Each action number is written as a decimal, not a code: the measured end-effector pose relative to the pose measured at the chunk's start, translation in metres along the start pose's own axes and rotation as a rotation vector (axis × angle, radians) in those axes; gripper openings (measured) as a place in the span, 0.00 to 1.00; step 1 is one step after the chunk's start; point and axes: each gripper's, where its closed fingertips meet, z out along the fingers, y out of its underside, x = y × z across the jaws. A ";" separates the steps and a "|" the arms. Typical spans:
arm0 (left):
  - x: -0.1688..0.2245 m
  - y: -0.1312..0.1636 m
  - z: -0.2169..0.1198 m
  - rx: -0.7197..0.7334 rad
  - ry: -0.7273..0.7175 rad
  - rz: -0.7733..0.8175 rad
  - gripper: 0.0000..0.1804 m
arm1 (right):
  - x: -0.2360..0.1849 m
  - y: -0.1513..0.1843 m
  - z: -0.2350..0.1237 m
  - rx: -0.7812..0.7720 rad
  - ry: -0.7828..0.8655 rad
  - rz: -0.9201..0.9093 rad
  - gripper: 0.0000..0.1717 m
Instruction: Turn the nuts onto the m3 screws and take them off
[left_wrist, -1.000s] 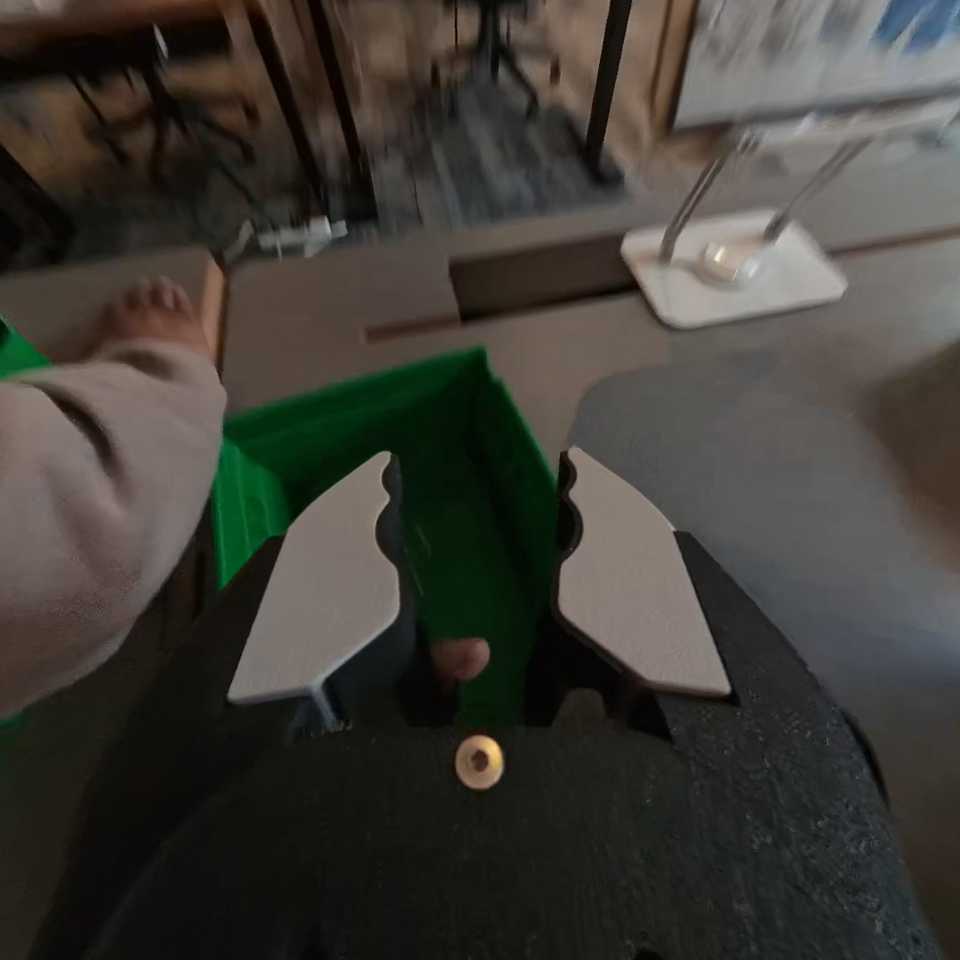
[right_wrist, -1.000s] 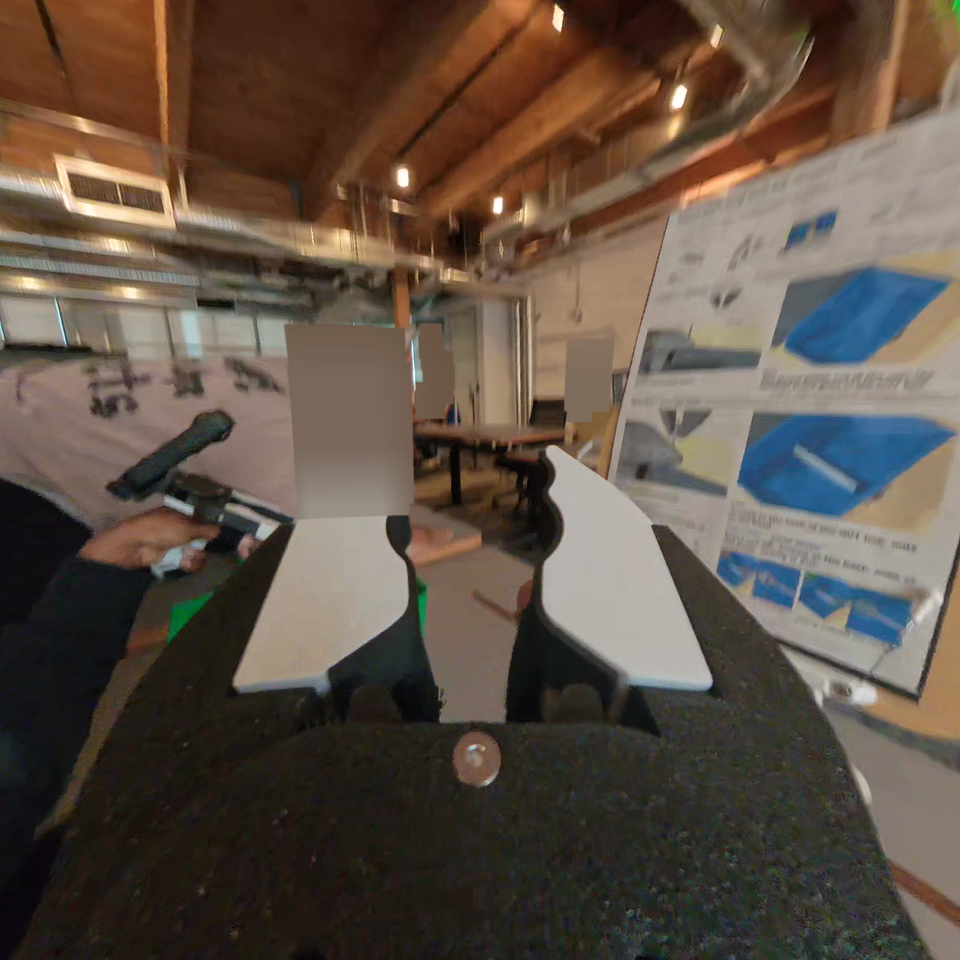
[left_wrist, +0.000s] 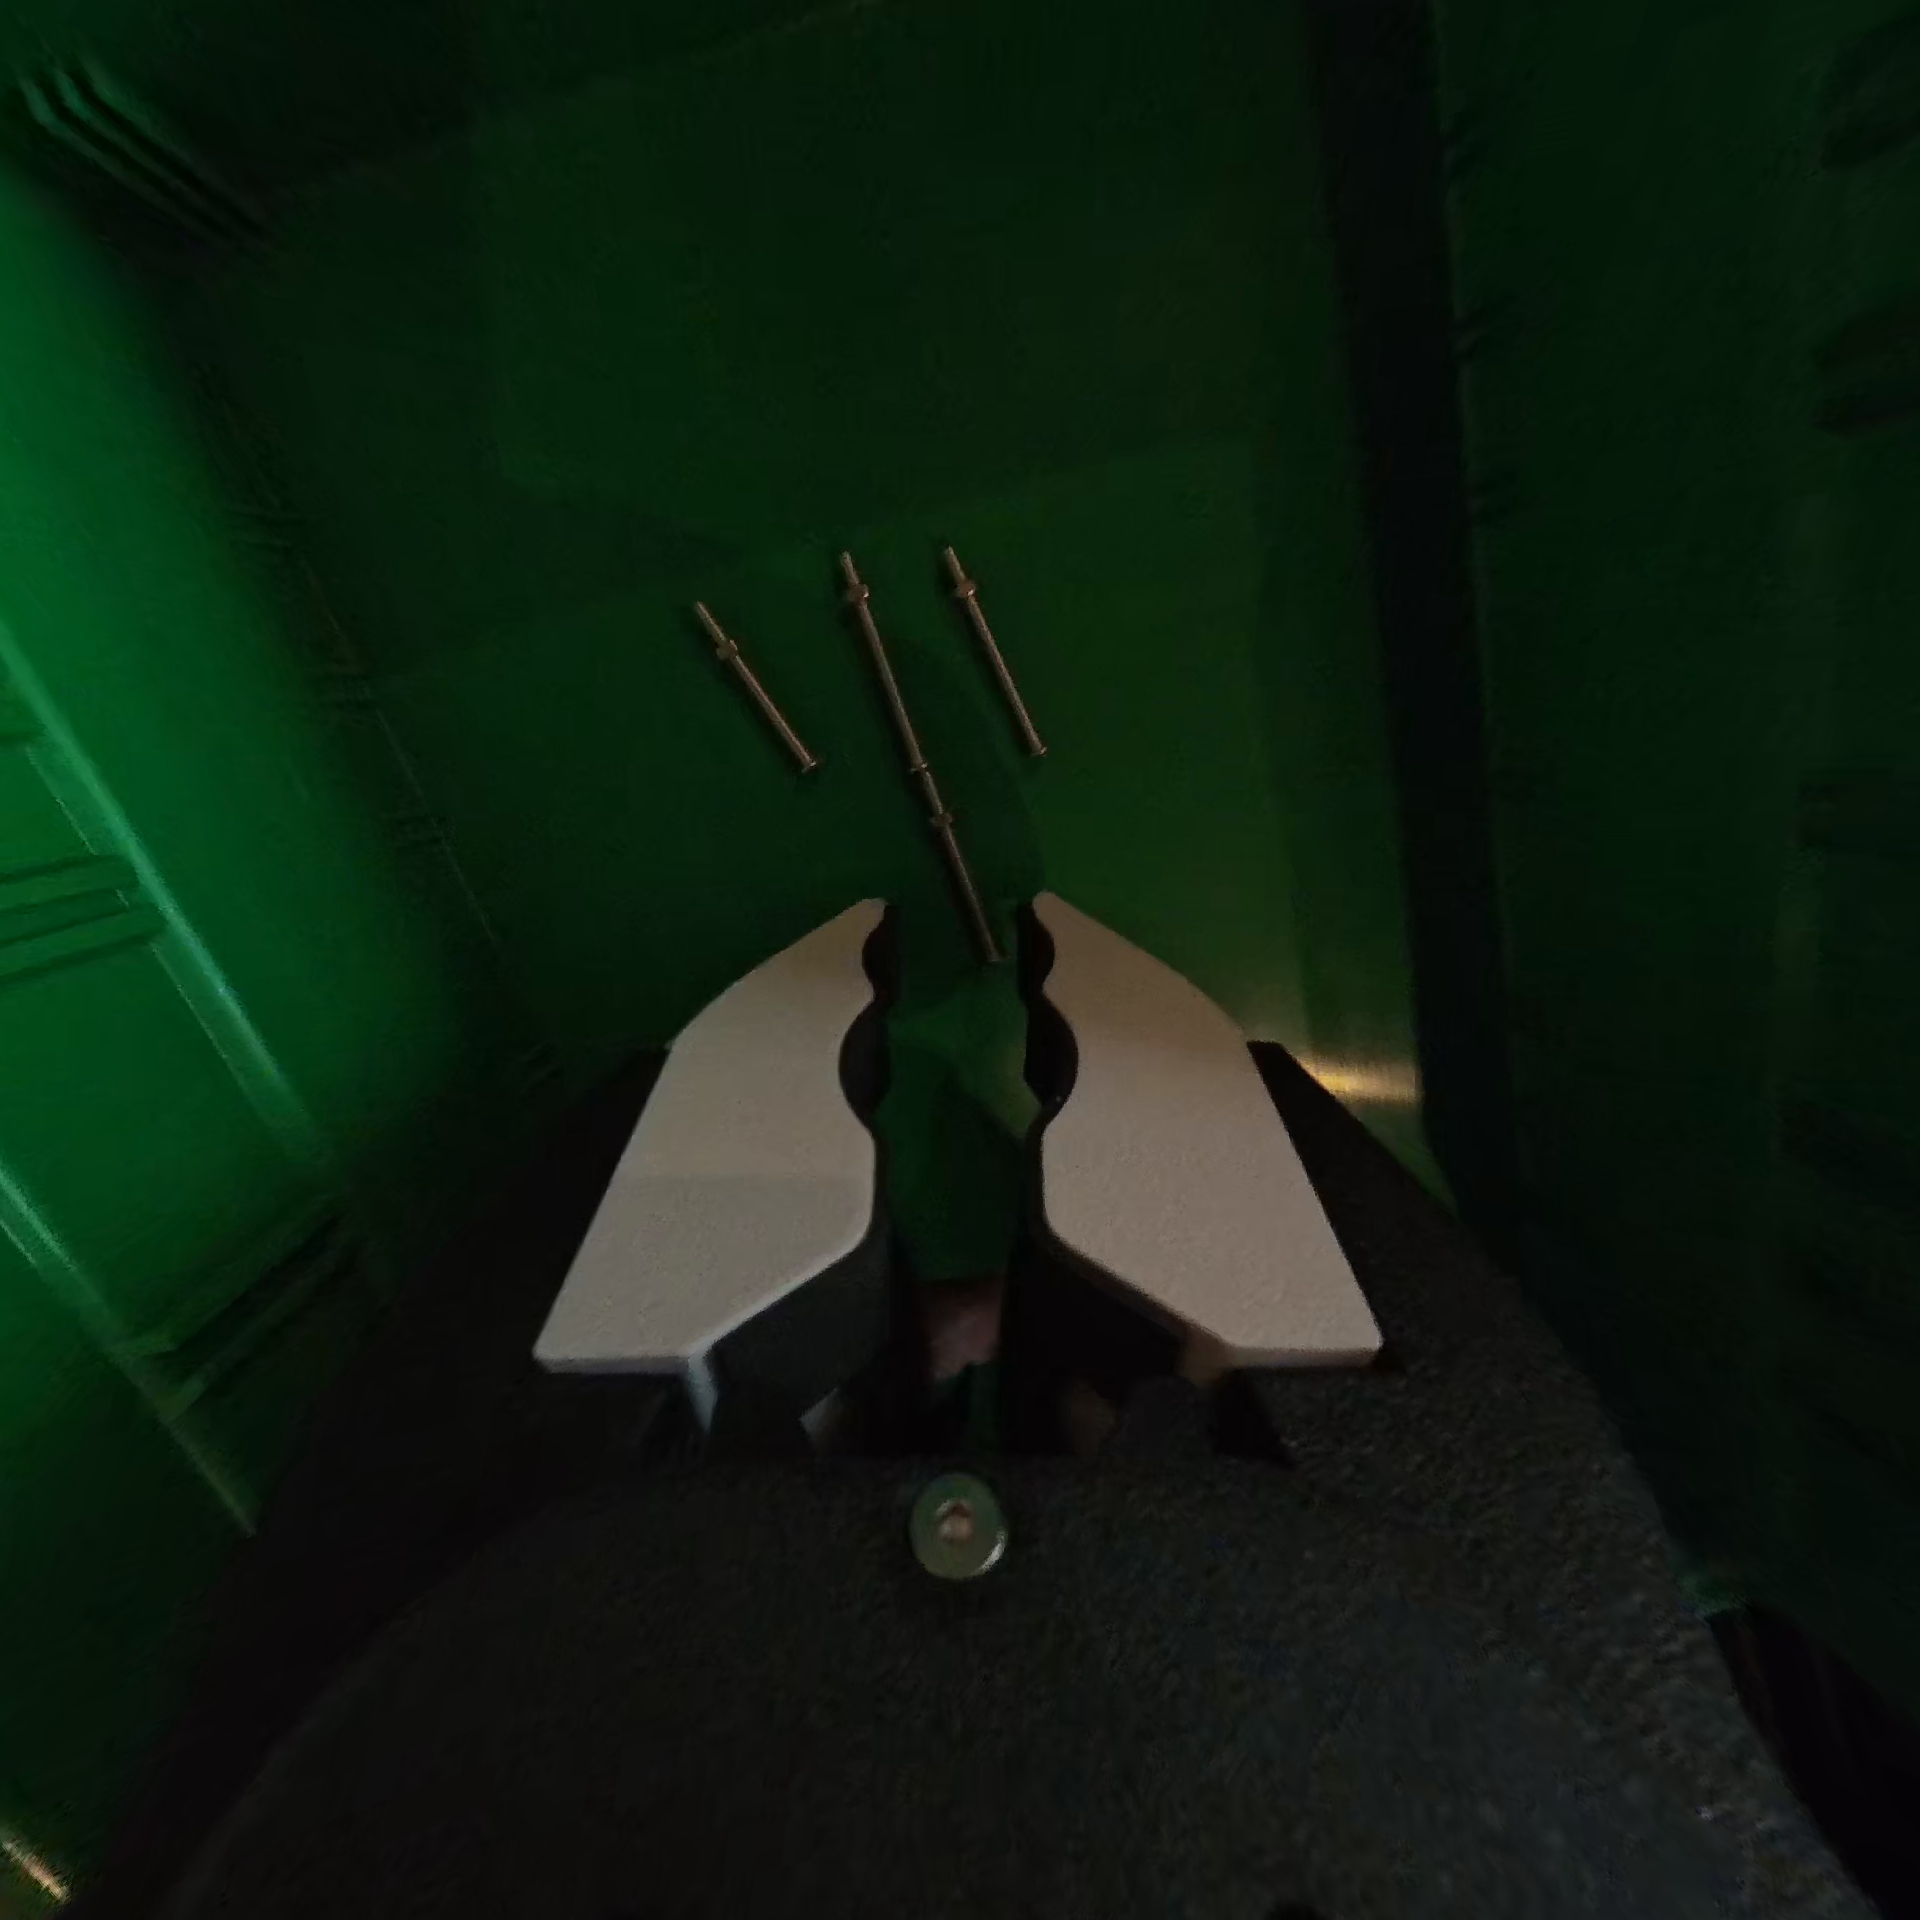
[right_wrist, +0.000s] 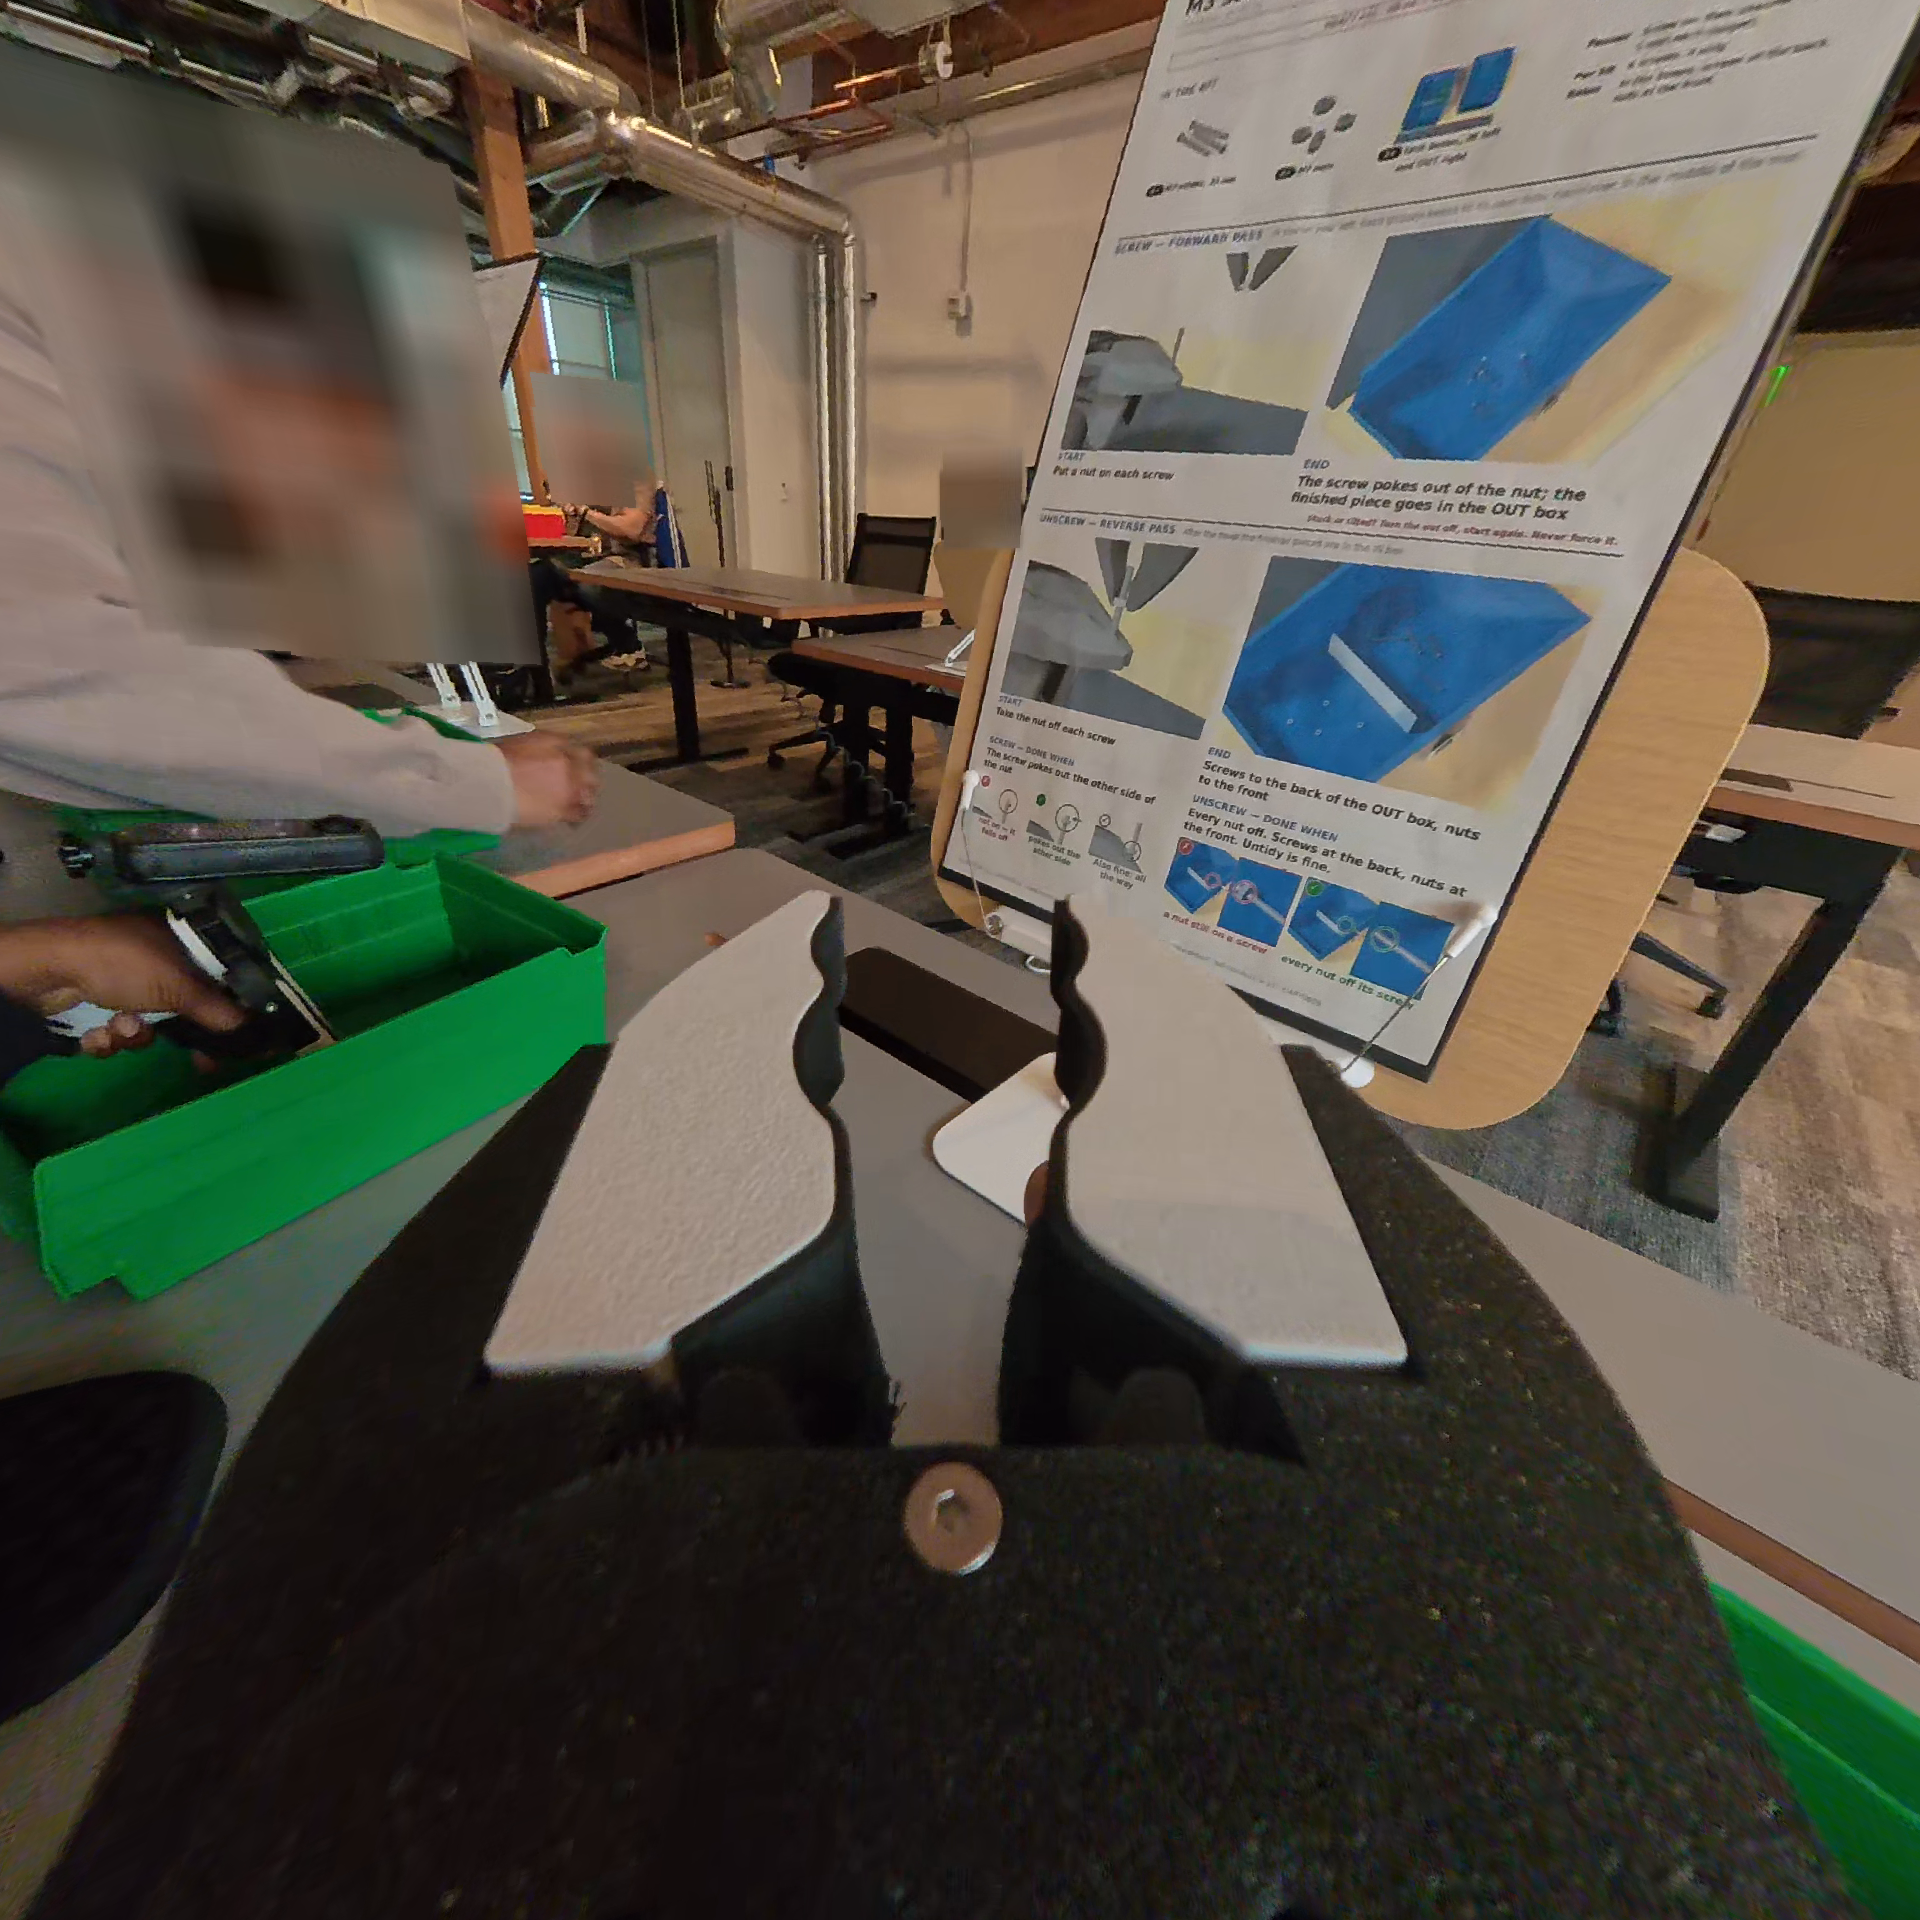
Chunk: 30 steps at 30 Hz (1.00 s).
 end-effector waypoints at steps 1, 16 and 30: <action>0.001 0.000 0.000 0.001 0.007 0.000 0.10 | 0.002 -0.001 -0.001 0.006 0.006 0.002 0.21; 0.051 -0.083 -0.112 0.651 0.029 0.137 0.01 | -0.017 0.005 0.006 -0.026 -0.078 -0.025 0.20; 0.331 -0.080 -0.309 1.303 1.010 0.684 0.00 | -0.136 -0.013 0.016 0.080 -0.607 0.105 0.16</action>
